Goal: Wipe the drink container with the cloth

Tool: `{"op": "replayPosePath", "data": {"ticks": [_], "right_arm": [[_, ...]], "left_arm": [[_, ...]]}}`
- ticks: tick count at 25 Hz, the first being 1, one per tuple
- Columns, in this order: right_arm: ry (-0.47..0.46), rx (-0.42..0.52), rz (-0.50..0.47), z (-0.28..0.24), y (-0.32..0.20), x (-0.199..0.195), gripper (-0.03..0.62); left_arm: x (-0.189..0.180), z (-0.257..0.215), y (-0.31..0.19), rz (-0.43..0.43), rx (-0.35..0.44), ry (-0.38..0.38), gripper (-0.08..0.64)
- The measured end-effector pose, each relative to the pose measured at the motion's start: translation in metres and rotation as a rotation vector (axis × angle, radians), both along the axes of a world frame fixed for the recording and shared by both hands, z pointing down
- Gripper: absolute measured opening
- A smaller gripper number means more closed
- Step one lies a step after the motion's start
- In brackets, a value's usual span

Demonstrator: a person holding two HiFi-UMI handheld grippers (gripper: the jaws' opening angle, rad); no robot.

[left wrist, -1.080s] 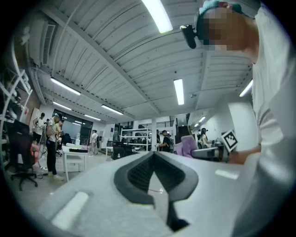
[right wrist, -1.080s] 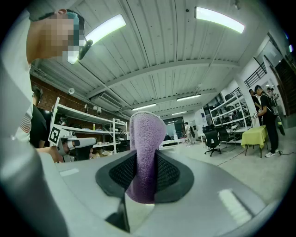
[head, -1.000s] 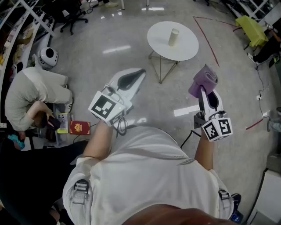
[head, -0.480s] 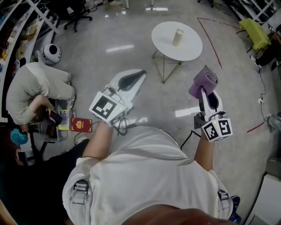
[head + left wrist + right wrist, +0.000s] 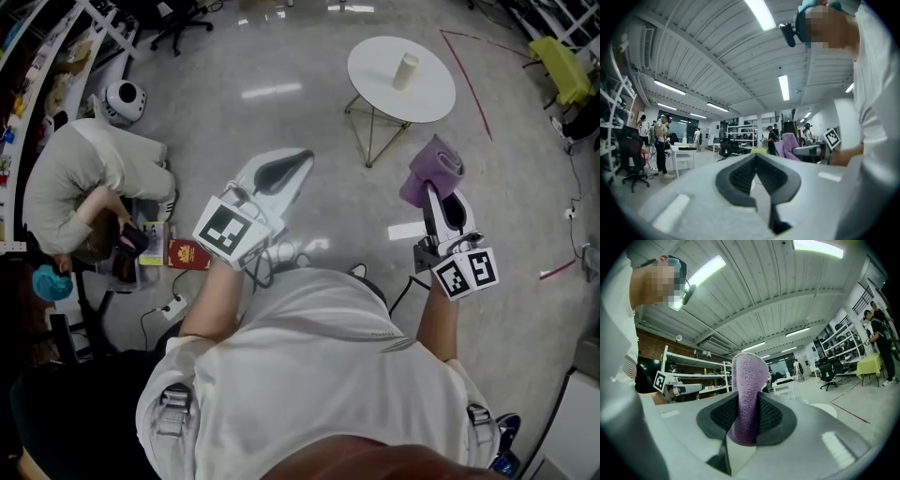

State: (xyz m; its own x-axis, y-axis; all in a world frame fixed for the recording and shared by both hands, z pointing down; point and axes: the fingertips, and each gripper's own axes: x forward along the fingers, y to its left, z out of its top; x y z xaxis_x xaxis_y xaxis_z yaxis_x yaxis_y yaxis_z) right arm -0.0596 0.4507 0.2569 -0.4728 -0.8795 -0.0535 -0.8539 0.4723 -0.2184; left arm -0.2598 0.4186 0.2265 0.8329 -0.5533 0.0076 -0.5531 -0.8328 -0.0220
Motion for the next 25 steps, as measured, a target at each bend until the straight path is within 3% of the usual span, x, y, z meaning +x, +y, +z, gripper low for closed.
{"op": "replayPosePath", "data": {"ticks": [11, 16, 25], "right_arm": [[-0.039, -0.083, 0.069, 0.028, -0.019, -0.054, 0.101], [-0.058, -0.115, 0.08, 0.032, -0.04, -0.047, 0.103], [-0.107, -0.148, 0.047, 0.044, -0.137, -0.028, 0.101]], "left_arm": [[-0.061, 0.039, -0.033, 0.034, -0.063, 0.007, 0.002], [-0.057, 0.046, -0.049, 0.054, -0.081, 0.0, 0.002], [-0.047, 0.054, -0.126, -0.009, -0.112, -0.006, 0.002]]}}
